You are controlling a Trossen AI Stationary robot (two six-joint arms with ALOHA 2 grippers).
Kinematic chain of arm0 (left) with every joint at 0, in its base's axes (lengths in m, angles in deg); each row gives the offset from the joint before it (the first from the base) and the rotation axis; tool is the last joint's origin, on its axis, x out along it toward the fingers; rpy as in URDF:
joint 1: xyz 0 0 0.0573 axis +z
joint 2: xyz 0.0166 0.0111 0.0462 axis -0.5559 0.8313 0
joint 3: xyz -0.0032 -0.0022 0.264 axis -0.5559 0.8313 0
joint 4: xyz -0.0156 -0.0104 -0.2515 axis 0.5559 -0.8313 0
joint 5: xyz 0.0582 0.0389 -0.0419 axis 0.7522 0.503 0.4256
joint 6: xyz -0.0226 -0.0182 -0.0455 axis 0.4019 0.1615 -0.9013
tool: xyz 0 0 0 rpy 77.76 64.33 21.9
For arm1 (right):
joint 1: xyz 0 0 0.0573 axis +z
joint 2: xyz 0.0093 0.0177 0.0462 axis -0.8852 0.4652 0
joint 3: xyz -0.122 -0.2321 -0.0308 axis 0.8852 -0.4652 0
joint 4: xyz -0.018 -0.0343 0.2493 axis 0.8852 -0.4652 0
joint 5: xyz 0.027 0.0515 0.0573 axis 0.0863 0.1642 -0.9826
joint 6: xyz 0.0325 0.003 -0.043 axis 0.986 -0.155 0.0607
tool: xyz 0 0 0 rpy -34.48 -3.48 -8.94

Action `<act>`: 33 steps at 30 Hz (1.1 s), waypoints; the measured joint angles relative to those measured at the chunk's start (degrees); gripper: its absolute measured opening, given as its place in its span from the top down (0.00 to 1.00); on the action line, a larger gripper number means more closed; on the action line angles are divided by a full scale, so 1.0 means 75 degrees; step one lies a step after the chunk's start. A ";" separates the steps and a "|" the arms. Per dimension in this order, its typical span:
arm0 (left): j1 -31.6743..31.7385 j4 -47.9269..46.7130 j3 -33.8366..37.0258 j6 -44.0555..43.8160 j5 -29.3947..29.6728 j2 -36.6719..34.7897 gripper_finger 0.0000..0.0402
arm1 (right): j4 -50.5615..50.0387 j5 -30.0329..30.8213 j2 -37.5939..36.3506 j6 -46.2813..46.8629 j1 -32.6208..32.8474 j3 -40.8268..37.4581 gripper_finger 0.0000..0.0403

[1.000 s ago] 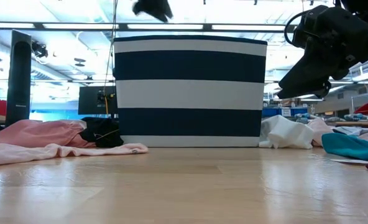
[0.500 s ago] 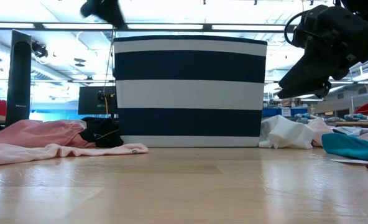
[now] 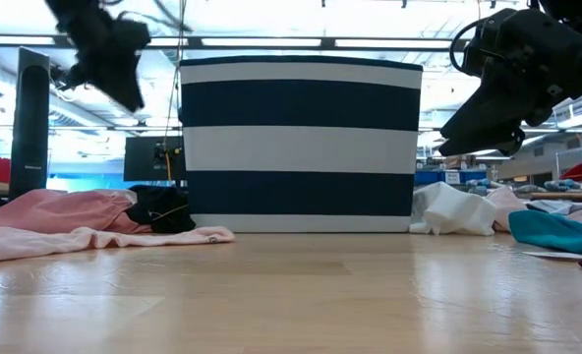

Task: Sort clothes
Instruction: Put the pink underwear into the blue laundry bin

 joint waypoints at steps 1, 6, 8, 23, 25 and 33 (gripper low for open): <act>-0.0007 -0.0007 0.0230 -0.0068 -0.0050 -0.0065 0.65 | 0.0000 0.0000 0.0001 0.0000 0.0000 0.0000 0.51; -0.0007 0.0088 0.1321 -0.0451 -0.0310 -0.0163 0.65 | 0.0000 0.0000 0.0000 0.0003 0.0000 0.0000 0.51; -0.0007 0.0343 0.1736 -0.0512 -0.0578 -0.0163 0.65 | 0.0000 0.0000 0.0000 0.0006 0.0000 0.0000 0.51; -0.0007 0.0845 0.3407 -0.1774 -0.1313 -0.0158 0.74 | 0.0056 0.0000 0.0000 0.0012 0.0000 0.0000 0.51; -0.0007 0.0821 0.3427 -0.1960 -0.1447 -0.0158 0.85 | 0.0078 0.0000 0.0001 0.0009 0.0000 0.0000 0.51; -0.0239 0.0660 0.2604 -0.1981 -0.1969 -0.0161 0.99 | 0.0090 0.0000 0.0002 0.0012 0.0000 0.0000 0.51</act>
